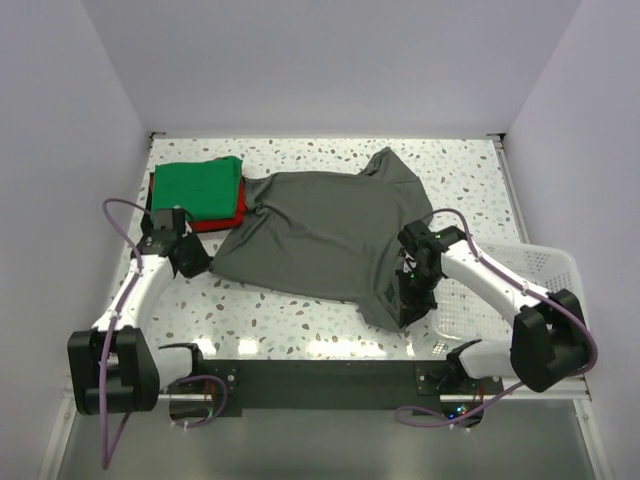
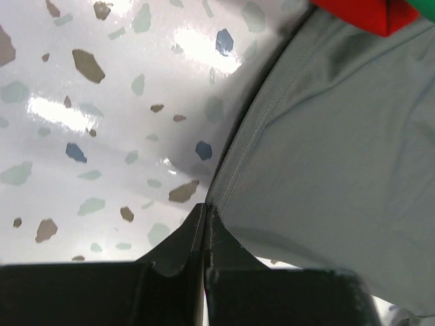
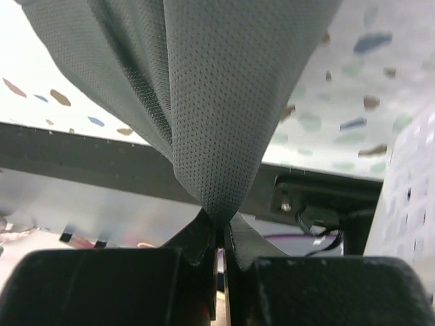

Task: Fold and stack the t-shirts
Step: Flatten the tshirt out, then fold the tshirt

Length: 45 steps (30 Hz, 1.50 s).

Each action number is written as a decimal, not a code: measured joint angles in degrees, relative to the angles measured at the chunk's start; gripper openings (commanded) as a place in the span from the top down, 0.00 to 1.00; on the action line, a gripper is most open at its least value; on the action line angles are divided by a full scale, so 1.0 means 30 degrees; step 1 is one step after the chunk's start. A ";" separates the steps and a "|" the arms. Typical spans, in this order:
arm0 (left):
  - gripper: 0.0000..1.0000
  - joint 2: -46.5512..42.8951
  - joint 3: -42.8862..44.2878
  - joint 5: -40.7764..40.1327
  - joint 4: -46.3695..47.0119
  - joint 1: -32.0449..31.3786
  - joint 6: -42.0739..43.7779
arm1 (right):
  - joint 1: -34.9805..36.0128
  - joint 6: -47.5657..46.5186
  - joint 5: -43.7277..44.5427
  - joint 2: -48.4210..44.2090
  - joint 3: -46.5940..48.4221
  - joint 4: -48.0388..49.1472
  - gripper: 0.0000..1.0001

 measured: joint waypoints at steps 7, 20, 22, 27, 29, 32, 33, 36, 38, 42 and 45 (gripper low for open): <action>1.00 -0.3184 0.0000 0.0168 -0.2805 0.0007 -0.0430 | 0.0000 0.1173 -0.0335 -0.1494 0.0095 -0.2586 0.92; 1.00 -0.8087 -0.0022 -0.0240 -0.8837 0.0007 -0.0466 | 0.0007 0.2368 -0.1902 -0.3599 -0.0189 -0.4153 0.87; 1.00 -0.8779 -0.0022 -0.0423 -0.9734 0.0007 -0.0459 | 0.0000 0.2433 -0.2018 -0.3723 -0.0189 -0.4189 0.89; 1.00 -0.8597 -0.0022 -0.0546 -1.0338 0.0015 -0.0459 | 0.0000 0.2623 -0.2186 -0.3745 -0.0102 -0.4240 0.93; 1.00 -0.7912 -0.0022 -0.0510 -1.0185 0.0015 -0.0459 | 0.0007 0.2645 -0.2171 -0.3636 0.0240 -0.4342 0.96; 1.00 -0.6579 -0.0022 -0.0474 -0.9544 0.0015 -0.0452 | 0.0000 0.2608 -0.2040 -0.3082 0.1115 -0.4393 0.98; 1.00 -0.6142 -0.0015 -0.0452 -0.9311 0.0015 -0.0452 | 0.0000 0.2557 -0.1960 -0.2761 0.1406 -0.4401 0.98; 1.00 -0.4860 0.0197 -0.0291 -0.8663 0.0029 -0.0379 | -0.0131 0.2295 -0.1858 -0.1596 0.2157 -0.4430 1.00; 1.00 -0.3832 0.0576 -0.0109 -0.8123 0.0029 -0.0306 | -0.0415 0.2025 -0.1770 -0.0699 0.2637 -0.4452 1.00; 1.00 -0.1989 0.1632 0.0204 -0.6943 0.0029 -0.0291 | -0.1734 0.1392 -0.1479 0.0474 0.3490 -0.4422 1.00; 1.00 -0.0962 0.2521 0.0423 -0.6273 0.0029 -0.0291 | -0.2856 0.0933 -0.1428 0.1005 0.4131 -0.4422 1.00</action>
